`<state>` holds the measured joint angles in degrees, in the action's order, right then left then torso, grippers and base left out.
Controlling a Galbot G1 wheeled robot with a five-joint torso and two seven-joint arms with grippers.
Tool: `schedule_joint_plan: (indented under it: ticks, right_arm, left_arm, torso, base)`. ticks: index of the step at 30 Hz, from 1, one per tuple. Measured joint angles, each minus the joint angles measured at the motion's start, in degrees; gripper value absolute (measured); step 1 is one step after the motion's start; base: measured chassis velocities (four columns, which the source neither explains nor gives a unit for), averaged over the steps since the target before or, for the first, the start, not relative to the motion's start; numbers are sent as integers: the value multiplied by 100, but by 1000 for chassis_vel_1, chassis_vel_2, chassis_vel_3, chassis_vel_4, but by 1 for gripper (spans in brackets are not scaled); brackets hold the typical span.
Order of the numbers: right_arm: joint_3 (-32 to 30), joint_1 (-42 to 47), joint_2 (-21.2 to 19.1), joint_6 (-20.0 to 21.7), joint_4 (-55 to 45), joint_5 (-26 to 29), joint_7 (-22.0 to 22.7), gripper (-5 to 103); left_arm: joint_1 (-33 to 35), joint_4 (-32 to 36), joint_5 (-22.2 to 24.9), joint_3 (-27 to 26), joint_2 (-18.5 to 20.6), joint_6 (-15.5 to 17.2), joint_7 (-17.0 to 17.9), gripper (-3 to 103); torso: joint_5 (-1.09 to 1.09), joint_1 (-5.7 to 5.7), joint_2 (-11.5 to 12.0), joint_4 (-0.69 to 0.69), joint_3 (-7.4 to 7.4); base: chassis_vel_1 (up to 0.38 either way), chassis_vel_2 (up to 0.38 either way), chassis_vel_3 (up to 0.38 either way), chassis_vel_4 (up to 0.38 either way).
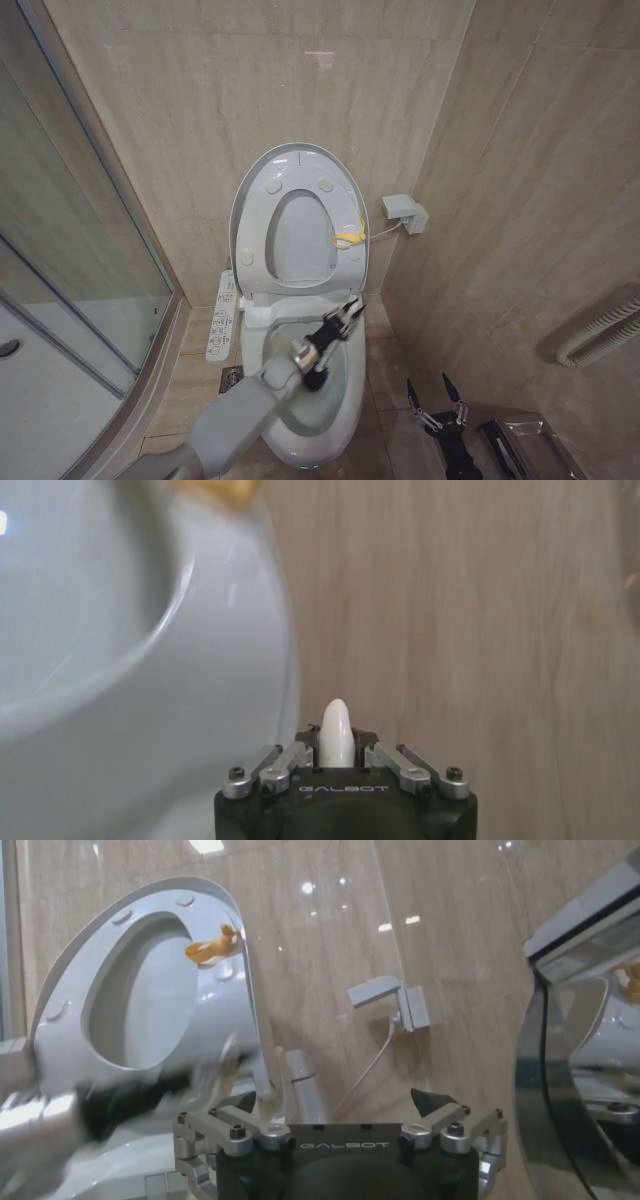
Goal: Open the toilet lid, clean the toilet bowl with a toilet brush, close the toilet lid, and flush.
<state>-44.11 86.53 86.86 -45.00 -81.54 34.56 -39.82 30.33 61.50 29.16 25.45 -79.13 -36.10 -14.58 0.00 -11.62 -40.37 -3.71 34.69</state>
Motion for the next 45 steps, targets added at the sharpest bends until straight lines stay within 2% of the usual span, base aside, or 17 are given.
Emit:
schedule_joint_plan:
  ticks: [4, 8, 15, 17, 21, 31, 38, 42, 45]
  right_arm:
    - [-20, 7, 17, 0, 9, -16, 0, 100]
    - [-36, 16, -16, -4, 30, 10, -7, 100]
    - [-47, 30, -46, -13, 32, 27, -27, 100]
    - [-44, 42, -39, -13, 4, 26, -29, 100]
    - [-47, 67, -28, -13, -26, 25, -32, 100]
    - [-82, 86, -22, -14, -44, 42, -59, 100]
    - [-71, 76, 13, -14, -48, 37, -65, 100]
    - [-49, 81, 26, -15, -51, 28, -74, 100]
    - [-39, 84, 18, -17, -51, 29, -78, 100]
  left_arm:
    - [-170, -93, 6, -1, -269, -55, 3, 23]
    - [-18, -459, -50, 23, -136, -61, -23, 23]
    - [174, -466, -90, 69, -15, -54, -118, 23]
    - [58, -313, -90, -60, -222, -60, -133, 23]
    - [-70, -307, -78, -142, -391, -75, -120, 23]
    - [219, -608, -94, -23, -131, -67, -232, 23]
    - [125, -205, -93, -52, -259, -97, -231, 23]
    - [142, -433, -126, -77, -215, -127, -283, 23]
    - [247, -713, -184, -127, -115, -172, -368, 23]
  torso:
    - [-2, 0, 0, -2, 0]
    - [0, 0, 0, 7, 1]
    - [0, 0, 0, 7, 1]
    - [-2, 0, 0, 0, 0]
    - [-1, 0, 0, -1, 0]
    - [0, 0, 1, 7, 0]
    - [-1, 0, 0, -1, 0]
    - [-1, 0, 0, 1, 0]
    - [1, 0, 1, 9, 1]
  base:
    - [0, 0, 0, 0]
    - [0, 0, 0, 0]
    - [0, 0, 0, 0]
    - [0, 0, 0, 0]
    - [0, 0, 0, 0]
    - [0, 0, 0, 0]
    - [0, 0, 0, 0]
    - [0, 0, 0, 0]
    - [0, 0, 0, 0]
